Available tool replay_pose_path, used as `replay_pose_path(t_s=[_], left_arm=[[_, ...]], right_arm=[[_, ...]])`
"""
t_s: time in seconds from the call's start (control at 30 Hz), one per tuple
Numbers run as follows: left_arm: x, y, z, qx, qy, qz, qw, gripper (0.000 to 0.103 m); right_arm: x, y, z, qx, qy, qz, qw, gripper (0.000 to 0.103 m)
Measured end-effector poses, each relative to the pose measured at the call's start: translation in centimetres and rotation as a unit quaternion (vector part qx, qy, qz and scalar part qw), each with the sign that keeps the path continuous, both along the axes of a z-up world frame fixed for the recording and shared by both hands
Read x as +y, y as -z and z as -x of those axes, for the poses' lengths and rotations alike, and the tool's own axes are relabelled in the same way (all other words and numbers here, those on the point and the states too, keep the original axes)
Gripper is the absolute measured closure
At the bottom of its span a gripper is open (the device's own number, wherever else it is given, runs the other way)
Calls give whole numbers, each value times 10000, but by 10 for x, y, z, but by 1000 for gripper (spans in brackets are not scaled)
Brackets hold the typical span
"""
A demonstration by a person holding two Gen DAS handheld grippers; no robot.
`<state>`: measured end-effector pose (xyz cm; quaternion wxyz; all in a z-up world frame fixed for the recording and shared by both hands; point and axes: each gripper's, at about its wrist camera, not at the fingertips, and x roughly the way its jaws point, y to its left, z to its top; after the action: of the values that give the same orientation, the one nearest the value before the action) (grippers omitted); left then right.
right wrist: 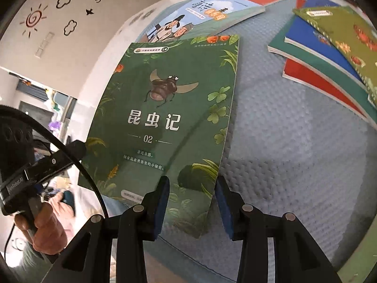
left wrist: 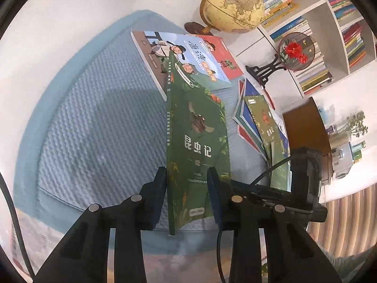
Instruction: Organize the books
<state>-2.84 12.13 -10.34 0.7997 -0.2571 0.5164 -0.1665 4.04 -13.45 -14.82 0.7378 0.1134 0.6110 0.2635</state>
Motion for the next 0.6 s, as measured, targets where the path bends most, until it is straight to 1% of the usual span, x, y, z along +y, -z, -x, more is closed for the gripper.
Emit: replay_pose_path(t_s=[0.1, 0.17, 0.2, 0.23, 0.27, 0.33, 0.37, 0.4, 0.47, 0.53, 0.6], left_arm=[[-12, 16, -1, 183, 45, 187, 9996, 73], [-26, 24, 0, 259, 136, 64, 9996, 77], [-33, 27, 0, 272, 161, -40, 9995, 81], [-38, 31, -2, 313, 137, -60, 9994, 89], [-40, 32, -3, 330, 105, -34, 9994, 91], [-40, 26, -6, 270, 12, 204, 9994, 94], [-39, 23, -7, 254, -4, 337, 9991, 95], [-36, 20, -9, 261, -40, 551, 9981, 95], [-30, 16, -12, 300, -131, 1000, 9944, 95], [-27, 14, -15, 362, -205, 1318, 9904, 95], [-24, 20, -18, 515, -266, 1691, 9839, 95]], right_arm=[[3, 0, 2, -68, -51, 18, 10000, 63], [-4, -4, 9, -90, -65, 34, 9999, 63], [-4, -4, 9, -85, -70, 32, 9999, 63], [-4, -4, 8, -62, -70, 20, 10000, 63], [-5, -5, 8, -43, -80, -34, 10000, 63], [-12, -4, 6, 234, -5, -189, 9995, 63], [-15, -4, 3, 345, 23, -286, 9990, 60], [-21, -4, 4, 468, 83, -440, 9979, 53], [-36, -5, 5, 562, 262, -746, 9953, 43], [-48, -3, 5, 762, 401, -1345, 9872, 43], [-53, 3, 1, 986, 513, -1834, 9767, 43]])
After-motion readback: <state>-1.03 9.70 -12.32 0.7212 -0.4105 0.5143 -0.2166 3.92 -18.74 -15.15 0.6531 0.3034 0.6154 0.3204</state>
